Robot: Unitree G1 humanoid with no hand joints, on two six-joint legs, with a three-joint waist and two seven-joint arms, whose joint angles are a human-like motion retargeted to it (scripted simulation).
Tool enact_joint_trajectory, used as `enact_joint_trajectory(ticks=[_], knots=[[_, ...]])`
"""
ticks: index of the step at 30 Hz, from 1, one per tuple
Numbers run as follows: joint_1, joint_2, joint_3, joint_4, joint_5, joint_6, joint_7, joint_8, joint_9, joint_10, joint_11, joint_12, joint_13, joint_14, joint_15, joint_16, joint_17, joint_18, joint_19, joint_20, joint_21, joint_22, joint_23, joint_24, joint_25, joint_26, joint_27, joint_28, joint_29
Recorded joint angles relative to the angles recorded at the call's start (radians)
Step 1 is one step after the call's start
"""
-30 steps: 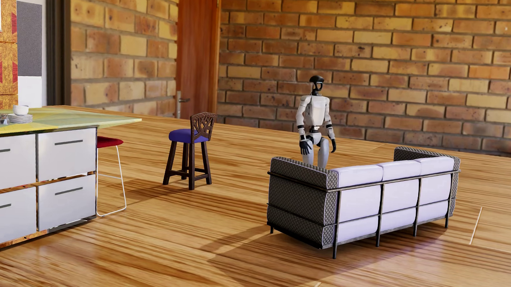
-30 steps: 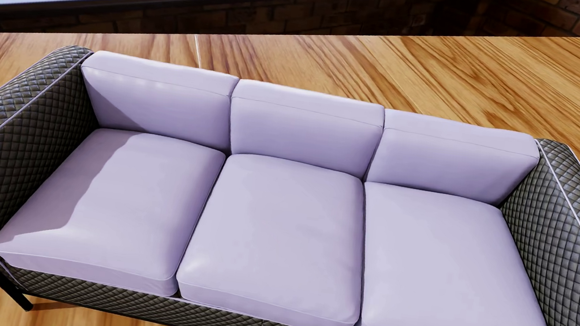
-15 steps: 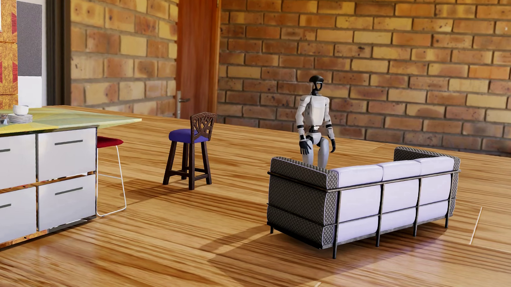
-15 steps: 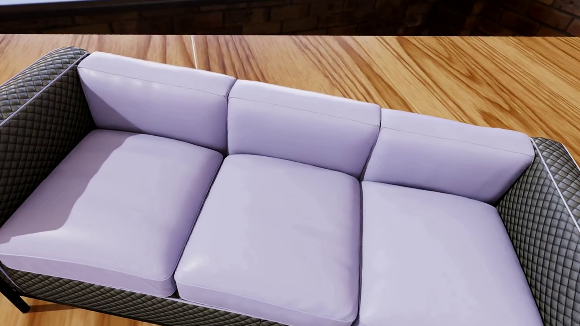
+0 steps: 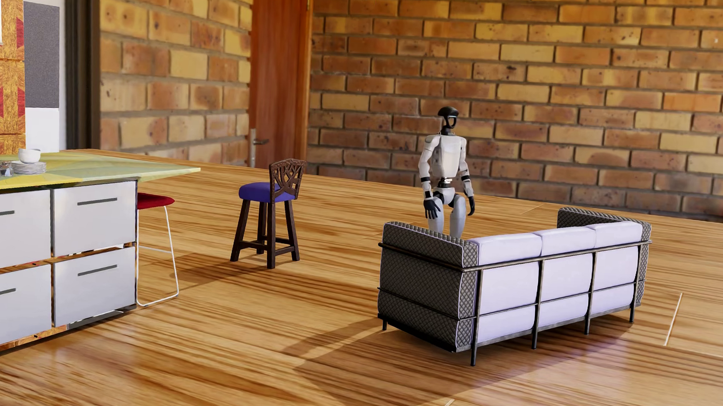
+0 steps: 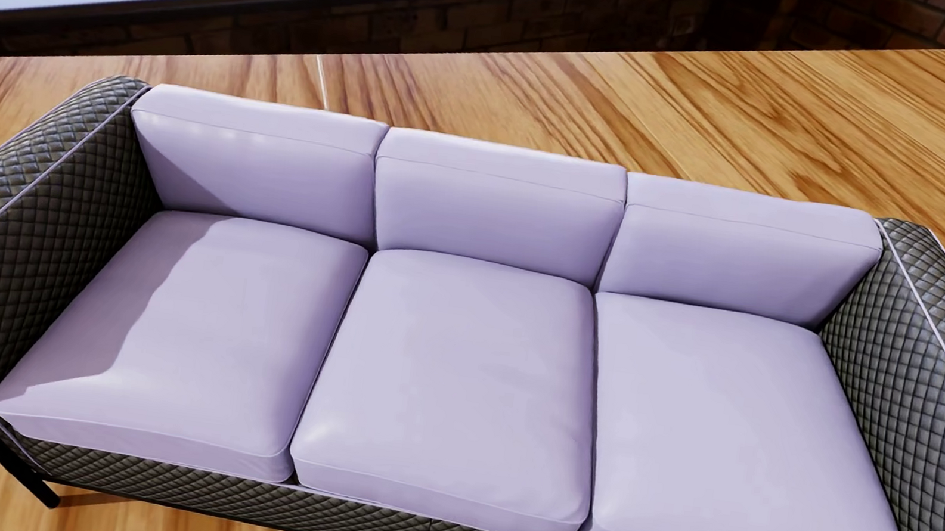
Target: Stand still
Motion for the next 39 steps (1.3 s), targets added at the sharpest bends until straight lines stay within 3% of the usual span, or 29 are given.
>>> enact_joint_trajectory(ticks=[17, 39], knots=[[-0.009, -0.011, 0.025, -0.010, -0.008, -0.038, 0.000, 0.000, 0.005, -0.006, -0.013, -0.029, -0.016, -0.004, 0.006, 0.020, 0.002, 0.000, 0.000, -0.006, 0.020, 0.007, -0.039, 0.000, 0.000, 0.000, 0.000, 0.000, 0.000], [0.004, -0.003, 0.007, -0.005, -0.001, -0.029, 0.000, 0.000, 0.001, -0.021, -0.036, -0.028, -0.011, -0.008, 0.012, 0.015, 0.001, 0.000, 0.000, -0.012, 0.033, 0.003, -0.042, 0.000, 0.000, 0.000, 0.000, 0.000, 0.000]])
